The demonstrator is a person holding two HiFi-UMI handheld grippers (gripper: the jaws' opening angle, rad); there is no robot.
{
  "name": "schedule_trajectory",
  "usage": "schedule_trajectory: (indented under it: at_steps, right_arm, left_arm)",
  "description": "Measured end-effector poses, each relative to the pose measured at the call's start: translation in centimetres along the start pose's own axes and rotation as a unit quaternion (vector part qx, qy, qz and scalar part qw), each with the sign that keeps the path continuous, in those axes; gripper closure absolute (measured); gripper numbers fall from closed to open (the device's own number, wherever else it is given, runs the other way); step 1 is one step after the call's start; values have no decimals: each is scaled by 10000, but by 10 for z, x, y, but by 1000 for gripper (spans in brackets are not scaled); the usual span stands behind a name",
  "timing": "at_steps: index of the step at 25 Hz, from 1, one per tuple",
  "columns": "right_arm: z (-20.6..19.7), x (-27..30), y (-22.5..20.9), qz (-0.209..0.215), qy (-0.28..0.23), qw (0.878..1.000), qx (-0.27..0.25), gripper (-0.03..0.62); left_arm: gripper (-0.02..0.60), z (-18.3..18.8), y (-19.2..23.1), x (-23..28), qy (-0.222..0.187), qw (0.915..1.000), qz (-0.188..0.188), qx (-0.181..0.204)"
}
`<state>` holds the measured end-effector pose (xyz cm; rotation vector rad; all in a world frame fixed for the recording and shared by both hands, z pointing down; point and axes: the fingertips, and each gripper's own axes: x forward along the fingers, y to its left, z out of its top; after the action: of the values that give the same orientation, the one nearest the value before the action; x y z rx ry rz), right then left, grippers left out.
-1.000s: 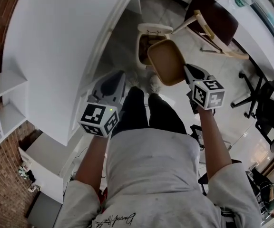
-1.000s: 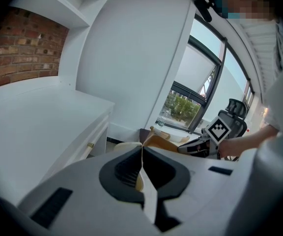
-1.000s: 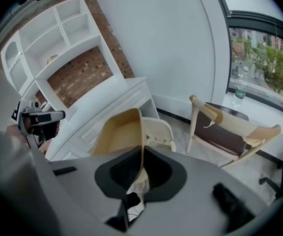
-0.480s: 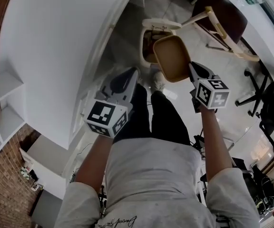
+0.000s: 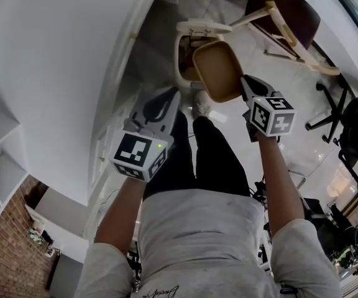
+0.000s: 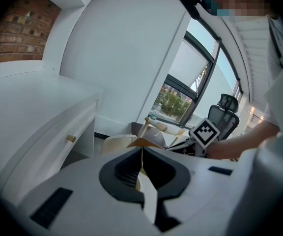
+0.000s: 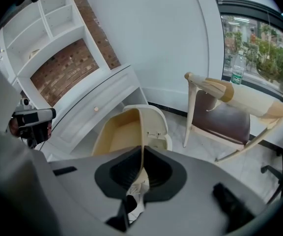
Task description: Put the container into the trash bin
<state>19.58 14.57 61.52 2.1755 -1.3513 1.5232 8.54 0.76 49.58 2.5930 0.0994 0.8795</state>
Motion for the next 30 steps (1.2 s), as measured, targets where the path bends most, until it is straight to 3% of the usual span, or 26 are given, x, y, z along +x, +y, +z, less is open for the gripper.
schedule_trajectory:
  at_steps: [15,30]
  right_arm:
    - [-16,50,-10,-75,205,9995,234,557]
    - [-49,101,-22,-185,427,9964,715,557]
  left_arm:
    - [565,-34,21,27,181,9996,-135,-179]
    - [565,-46,35,34,329,9989,-319,-49]
